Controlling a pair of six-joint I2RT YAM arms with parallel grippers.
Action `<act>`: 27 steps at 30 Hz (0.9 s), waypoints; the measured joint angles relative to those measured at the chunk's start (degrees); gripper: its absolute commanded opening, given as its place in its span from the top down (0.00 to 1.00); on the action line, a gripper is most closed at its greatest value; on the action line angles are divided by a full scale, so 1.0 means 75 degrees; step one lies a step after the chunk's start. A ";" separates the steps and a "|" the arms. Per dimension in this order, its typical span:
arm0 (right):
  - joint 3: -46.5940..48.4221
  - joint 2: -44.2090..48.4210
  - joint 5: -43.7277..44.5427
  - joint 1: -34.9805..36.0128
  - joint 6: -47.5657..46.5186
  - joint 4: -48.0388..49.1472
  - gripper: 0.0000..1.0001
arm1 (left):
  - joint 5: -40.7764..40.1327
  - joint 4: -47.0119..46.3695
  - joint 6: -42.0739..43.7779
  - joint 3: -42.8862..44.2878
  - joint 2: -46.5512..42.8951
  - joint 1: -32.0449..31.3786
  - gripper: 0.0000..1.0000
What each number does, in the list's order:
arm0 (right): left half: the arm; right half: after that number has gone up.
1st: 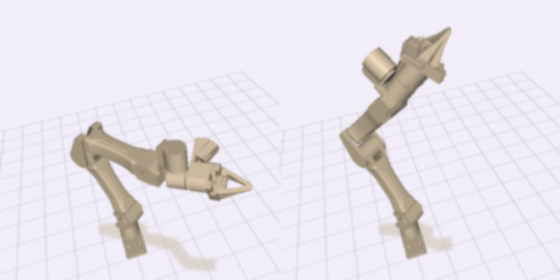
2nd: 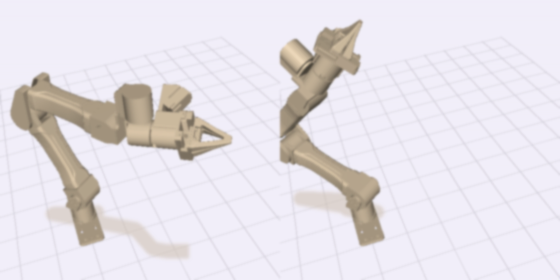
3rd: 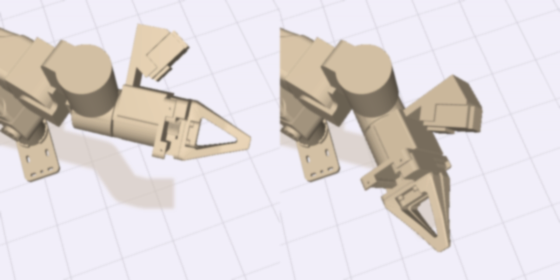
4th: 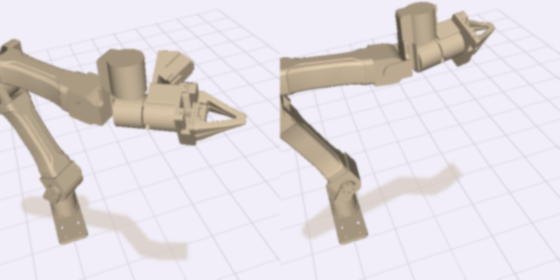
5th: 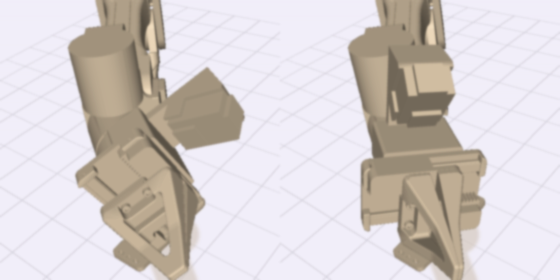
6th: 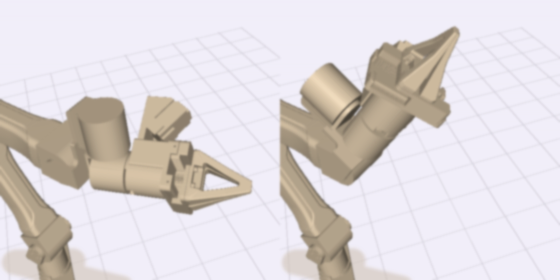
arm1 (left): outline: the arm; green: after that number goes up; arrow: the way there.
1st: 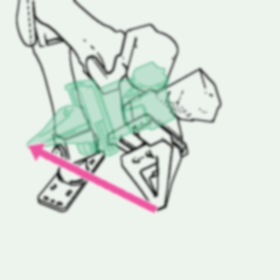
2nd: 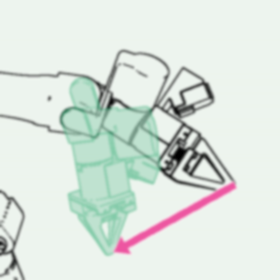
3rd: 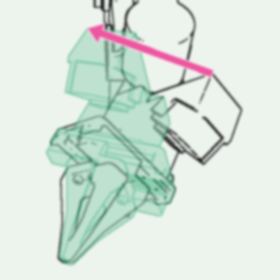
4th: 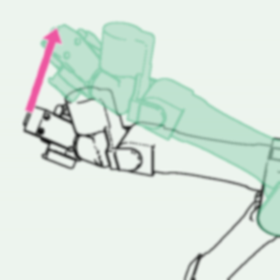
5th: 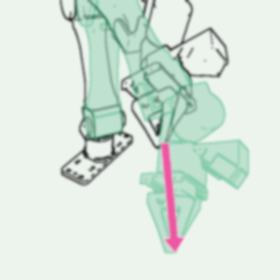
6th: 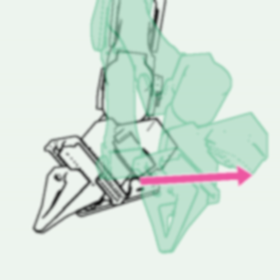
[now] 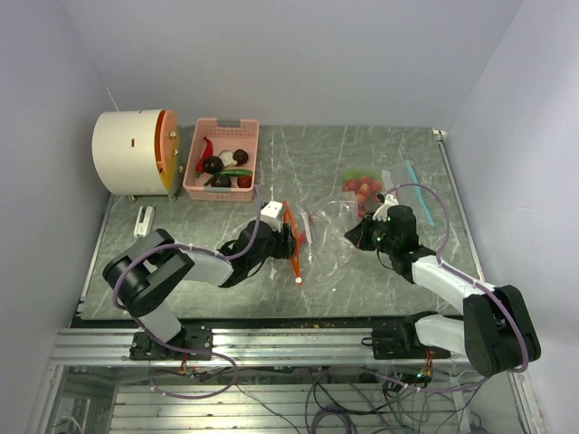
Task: Open the zip-top bag and remove the fake food
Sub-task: Pick up the fake vegetable from the zipper food storage bag.
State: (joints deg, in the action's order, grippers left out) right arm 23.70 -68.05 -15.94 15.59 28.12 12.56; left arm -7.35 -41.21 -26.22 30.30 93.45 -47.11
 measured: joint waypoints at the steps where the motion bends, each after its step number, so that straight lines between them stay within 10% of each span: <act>1: 0.0000 0.0000 -0.0003 0.0000 0.0000 -0.0003 1.00 | -0.0015 0.0020 0.0050 0.0003 0.0017 -0.0055 0.35; 18: -0.0064 0.0175 0.0003 0.0000 -0.0006 -0.0134 1.00 | -0.0344 0.0009 0.0778 0.0606 0.1157 -0.0565 0.39; 27: -0.0064 0.0067 0.0006 0.0000 0.0032 -0.0058 1.00 | -0.0860 0.0388 0.0889 0.0912 0.1309 -0.0685 0.89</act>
State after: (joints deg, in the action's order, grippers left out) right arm 23.22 -67.55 -15.90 15.59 28.36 12.12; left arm -13.80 -38.30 -19.55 37.15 103.26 -52.25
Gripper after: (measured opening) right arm 0.006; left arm 0.264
